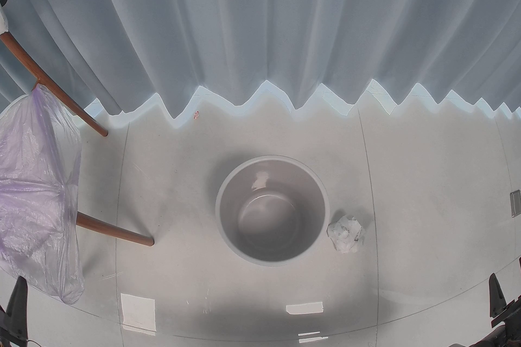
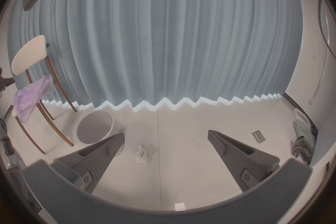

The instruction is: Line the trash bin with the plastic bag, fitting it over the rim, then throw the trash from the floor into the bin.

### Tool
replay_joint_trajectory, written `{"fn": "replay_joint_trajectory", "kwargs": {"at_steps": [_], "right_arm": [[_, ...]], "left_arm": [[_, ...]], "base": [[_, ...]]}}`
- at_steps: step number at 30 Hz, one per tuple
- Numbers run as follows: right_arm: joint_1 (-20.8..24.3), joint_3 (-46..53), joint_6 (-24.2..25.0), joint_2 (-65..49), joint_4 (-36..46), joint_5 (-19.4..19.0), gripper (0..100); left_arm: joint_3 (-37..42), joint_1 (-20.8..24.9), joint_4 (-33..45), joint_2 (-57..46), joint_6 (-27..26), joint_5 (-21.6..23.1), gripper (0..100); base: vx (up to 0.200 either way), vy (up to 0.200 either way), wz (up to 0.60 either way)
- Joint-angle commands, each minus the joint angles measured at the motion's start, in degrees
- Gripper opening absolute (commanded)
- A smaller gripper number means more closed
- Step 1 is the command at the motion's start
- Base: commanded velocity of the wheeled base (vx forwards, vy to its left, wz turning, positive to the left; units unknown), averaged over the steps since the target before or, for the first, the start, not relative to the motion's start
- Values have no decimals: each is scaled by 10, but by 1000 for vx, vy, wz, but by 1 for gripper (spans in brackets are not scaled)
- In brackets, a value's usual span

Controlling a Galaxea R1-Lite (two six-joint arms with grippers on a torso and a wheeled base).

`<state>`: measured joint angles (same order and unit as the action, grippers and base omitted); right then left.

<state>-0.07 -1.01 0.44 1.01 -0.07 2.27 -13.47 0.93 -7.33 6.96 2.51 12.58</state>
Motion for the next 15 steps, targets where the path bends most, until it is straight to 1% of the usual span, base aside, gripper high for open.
{"fn": "replay_joint_trajectory", "kwargs": {"at_steps": [1, 4, 5, 9, 10, 11, 15], "right_arm": [[0, 10, 0, -10, 0, 0, 100], [0, 10, 0, -10, 0, 0, 100], [0, 10, 0, -10, 0, 0, 100], [0, 10, 0, -10, 0, 0, 100], [0, 10, 0, -10, 0, 0, 100], [0, 10, 0, -10, 0, 0, 100], [0, 10, 0, -10, 0, 0, 100]], "left_arm": [[-74, 18, 10, 120, 22, 37, 100], [-87, 15, 9, 178, 14, 38, 100], [-88, 15, 9, 181, 14, 38, 100], [-118, 13, 9, 263, -55, 32, 100], [-120, 12, 9, 269, -60, 32, 100], [-132, 12, 10, 298, -95, 28, 100], [-151, 18, 8, 362, -173, 24, 100]], "base": [[0, 0, 0], [0, 0, 0], [0, 0, 0], [0, 0, 0], [0, 0, 0], [0, 0, 0], [0, 0, 0]]}}
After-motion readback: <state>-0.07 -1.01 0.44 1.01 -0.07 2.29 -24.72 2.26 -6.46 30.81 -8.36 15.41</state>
